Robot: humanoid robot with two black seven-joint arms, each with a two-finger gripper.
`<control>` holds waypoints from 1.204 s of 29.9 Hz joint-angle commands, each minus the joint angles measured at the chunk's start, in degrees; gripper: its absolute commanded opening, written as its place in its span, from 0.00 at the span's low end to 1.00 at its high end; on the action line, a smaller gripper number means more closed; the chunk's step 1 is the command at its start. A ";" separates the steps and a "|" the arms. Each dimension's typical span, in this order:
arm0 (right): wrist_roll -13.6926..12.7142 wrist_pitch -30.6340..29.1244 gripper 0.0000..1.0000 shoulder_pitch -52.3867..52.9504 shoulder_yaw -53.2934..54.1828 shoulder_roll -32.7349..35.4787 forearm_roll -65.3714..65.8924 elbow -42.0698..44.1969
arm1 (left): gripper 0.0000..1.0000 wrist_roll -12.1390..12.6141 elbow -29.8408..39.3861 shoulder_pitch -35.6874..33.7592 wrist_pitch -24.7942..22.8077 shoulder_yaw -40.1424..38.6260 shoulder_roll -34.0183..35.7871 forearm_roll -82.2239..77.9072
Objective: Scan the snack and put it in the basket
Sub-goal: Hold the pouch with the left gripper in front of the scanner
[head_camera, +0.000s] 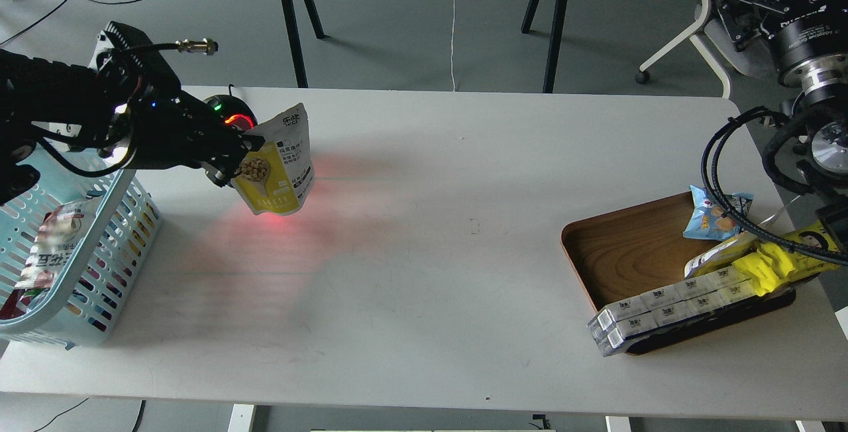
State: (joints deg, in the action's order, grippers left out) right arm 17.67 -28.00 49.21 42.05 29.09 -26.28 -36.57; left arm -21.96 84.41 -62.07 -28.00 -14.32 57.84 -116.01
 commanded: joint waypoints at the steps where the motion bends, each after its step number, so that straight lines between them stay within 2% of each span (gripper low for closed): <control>1: 0.00 0.00 0.99 0.01 0.14 0.00 0.00 0.00 | 0.00 -0.01 0.40 -0.07 0.00 -0.10 -0.44 0.00; 7: 0.08 0.00 0.99 0.45 0.32 -0.17 0.00 0.00 | 0.00 0.43 0.84 0.28 0.00 0.52 -2.03 0.00; 15: 0.08 0.00 0.99 0.97 0.58 -0.70 0.00 0.09 | 0.00 0.69 1.01 4.94 0.00 0.43 -2.12 -0.18; 28: 0.08 0.00 0.99 1.06 0.76 -0.88 0.00 0.27 | 0.00 0.25 1.10 4.32 0.00 -0.36 -0.80 -0.18; 36: 0.08 0.00 0.99 1.15 0.76 -0.88 0.00 0.18 | 0.00 0.07 0.93 4.15 0.00 -3.96 0.61 -0.09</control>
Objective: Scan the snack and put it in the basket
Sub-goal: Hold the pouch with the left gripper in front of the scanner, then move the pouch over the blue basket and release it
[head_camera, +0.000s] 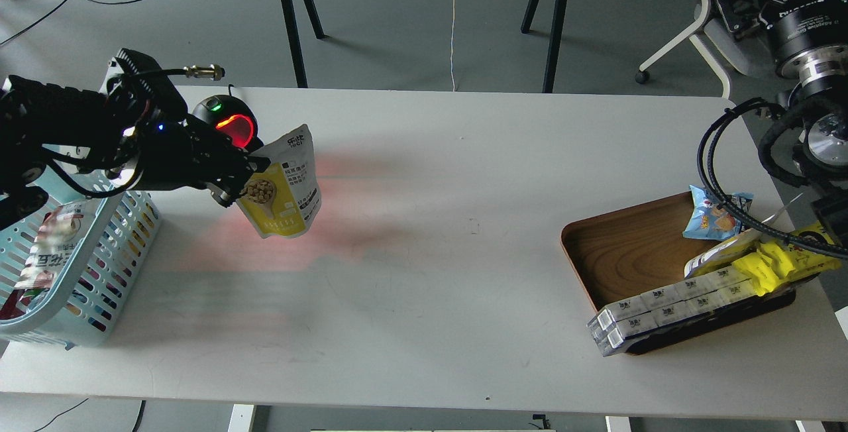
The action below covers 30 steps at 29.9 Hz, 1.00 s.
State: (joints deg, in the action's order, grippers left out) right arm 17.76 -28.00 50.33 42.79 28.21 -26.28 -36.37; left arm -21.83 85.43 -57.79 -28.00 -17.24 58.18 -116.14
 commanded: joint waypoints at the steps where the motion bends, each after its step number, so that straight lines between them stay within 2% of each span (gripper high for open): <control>1: -0.01 0.00 0.99 0.03 0.02 0.00 0.00 -0.02 | 0.00 -0.05 -0.09 -0.30 0.00 -1.47 0.27 0.04; 11: -0.01 0.00 0.99 0.12 -0.07 0.26 0.00 -0.19 | 0.00 0.04 -0.53 -0.39 0.00 -4.55 -0.26 0.04; 16: -0.01 0.00 0.99 0.12 -0.07 0.53 0.00 -0.11 | 0.00 -1.10 1.66 -0.83 0.00 -6.13 0.96 0.21; 19: -0.01 0.00 0.99 0.03 -0.07 0.53 0.00 -0.11 | 0.00 -3.03 4.48 -0.57 0.00 -8.07 5.26 0.21; 23: -0.01 0.00 0.99 0.03 0.02 0.44 0.00 -0.11 | 0.00 -5.93 4.92 -0.57 0.00 -8.42 9.92 0.39; 30: -0.01 0.00 0.99 -0.23 -0.07 0.09 0.00 0.16 | 0.00 -6.17 4.84 -0.57 0.00 -8.95 21.87 6.18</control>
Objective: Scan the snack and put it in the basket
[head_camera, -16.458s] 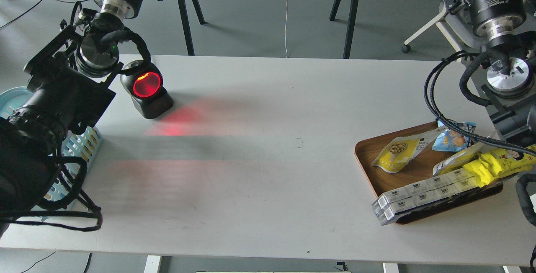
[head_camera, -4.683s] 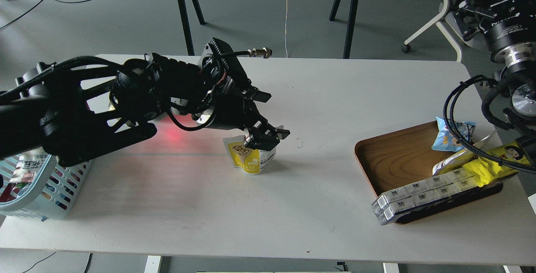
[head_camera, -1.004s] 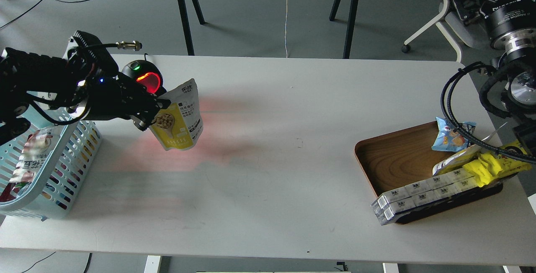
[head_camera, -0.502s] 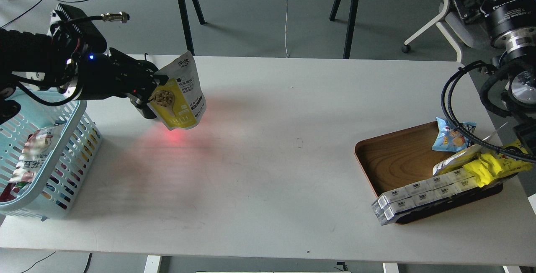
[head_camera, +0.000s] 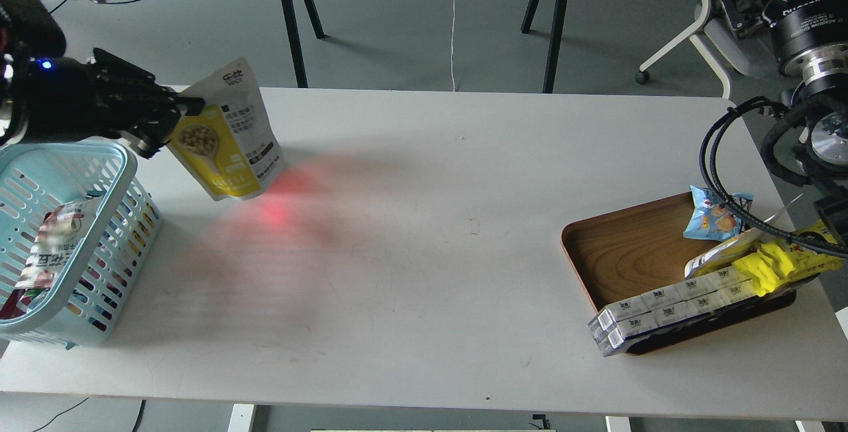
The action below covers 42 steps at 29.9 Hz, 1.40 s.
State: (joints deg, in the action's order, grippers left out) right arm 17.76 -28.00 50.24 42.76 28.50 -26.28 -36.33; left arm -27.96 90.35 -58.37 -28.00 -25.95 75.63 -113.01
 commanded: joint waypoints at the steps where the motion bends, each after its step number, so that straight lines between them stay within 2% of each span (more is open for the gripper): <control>1: 0.00 0.00 0.99 -0.14 -0.05 -0.28 0.00 0.12 | 0.00 -0.04 -0.08 0.01 0.00 -0.25 6.44 3.93; 8: 0.00 0.00 0.99 -0.32 -0.05 -0.37 0.00 0.21 | 0.00 -0.04 -2.28 0.27 0.00 4.23 17.87 4.37; 12: 0.00 0.00 0.99 -0.32 -0.05 -0.46 0.00 0.30 | 0.00 -0.04 -4.12 0.27 0.22 7.04 21.13 4.46; 17: 0.00 0.00 0.99 -0.14 -0.22 -1.78 0.00 0.30 | 0.00 -0.04 -6.23 0.27 5.49 12.58 22.36 4.29; 24: 0.00 0.00 0.99 -0.05 -0.22 -1.60 0.00 0.38 | 0.01 -0.04 -7.55 0.19 10.41 20.05 23.33 4.29; 26: 0.00 0.00 0.99 -0.14 -0.22 -1.52 0.00 0.38 | 0.03 -0.04 -7.55 0.18 12.43 21.63 23.33 4.29; 28: 0.00 0.00 0.99 -0.23 -0.22 -1.52 0.00 0.47 | 0.09 -0.04 -7.38 0.18 13.85 21.99 23.42 4.37; 29: 0.00 0.00 0.99 -0.23 -0.22 -1.52 0.00 0.38 | 0.15 -0.04 -7.21 0.18 14.20 21.99 23.33 4.46; 30: 0.00 0.00 0.99 -0.23 -0.22 -1.52 0.00 0.38 | 0.25 -0.04 -7.20 0.18 14.20 21.90 23.24 4.64; 33: 0.00 0.00 0.99 -0.23 -0.22 -1.52 0.00 0.38 | 0.71 -0.04 -7.29 -0.08 14.29 21.82 22.98 10.84; 35: 0.00 0.00 0.99 -0.23 -0.22 -1.34 0.00 0.38 | 0.89 -0.04 -7.38 -0.08 14.11 21.82 22.81 20.40; 37: 0.00 0.00 0.99 -0.23 -0.22 -1.25 0.00 0.38 | 0.99 -0.04 -7.47 -0.08 14.03 21.82 22.72 29.73; 42: 0.00 0.00 0.99 -0.06 -0.31 -1.08 0.09 0.38 | 1.00 -0.04 -7.55 -0.17 13.76 21.20 21.05 40.05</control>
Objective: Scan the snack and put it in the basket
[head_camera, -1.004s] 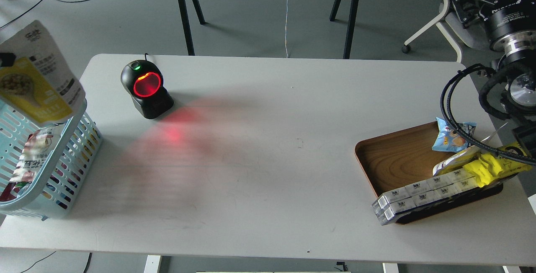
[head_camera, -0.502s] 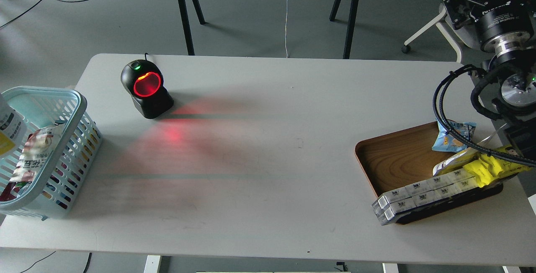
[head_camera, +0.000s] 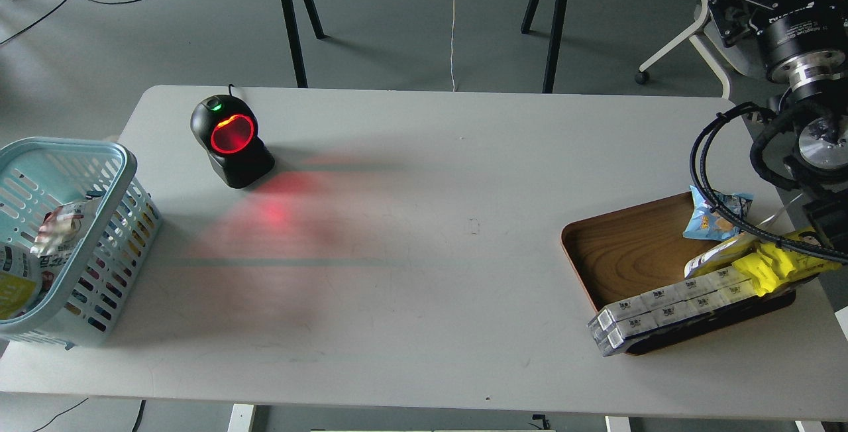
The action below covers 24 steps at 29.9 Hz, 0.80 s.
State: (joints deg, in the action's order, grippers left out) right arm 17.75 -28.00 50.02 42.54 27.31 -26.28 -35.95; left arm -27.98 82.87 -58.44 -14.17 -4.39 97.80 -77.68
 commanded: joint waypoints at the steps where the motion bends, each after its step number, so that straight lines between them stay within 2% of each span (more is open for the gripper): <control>1: 0.00 0.00 0.99 0.16 -0.09 0.20 0.09 0.09 | 1.00 -0.02 -0.16 -0.27 0.02 -0.53 -1.64 5.86; 8: 0.61 0.00 0.99 0.60 0.09 1.17 0.26 0.79 | 1.00 -0.02 -2.79 -1.41 -0.85 -3.86 -7.43 27.89; 13: 0.70 0.00 0.99 2.01 0.09 2.22 0.26 0.88 | 1.00 -0.02 -6.74 -1.50 -3.84 -8.16 -14.46 42.77; 17: 0.61 0.00 0.99 3.33 0.18 2.31 0.26 0.88 | 1.00 -0.02 -15.08 -1.50 -8.05 -14.58 -23.51 52.96; 20: 0.18 0.00 0.99 4.11 0.18 2.49 0.26 0.88 | 1.00 -0.02 -24.38 -1.50 -13.58 -19.41 -31.24 61.04; 24: 0.09 0.00 0.99 4.65 0.18 2.93 0.26 0.97 | 1.00 -0.02 -36.69 -1.76 -13.83 -26.00 -40.73 68.53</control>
State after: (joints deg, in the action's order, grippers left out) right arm 17.91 -28.00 54.38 42.72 30.03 -26.01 -35.01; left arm -28.00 54.76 -59.95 -27.40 -25.83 63.66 -14.22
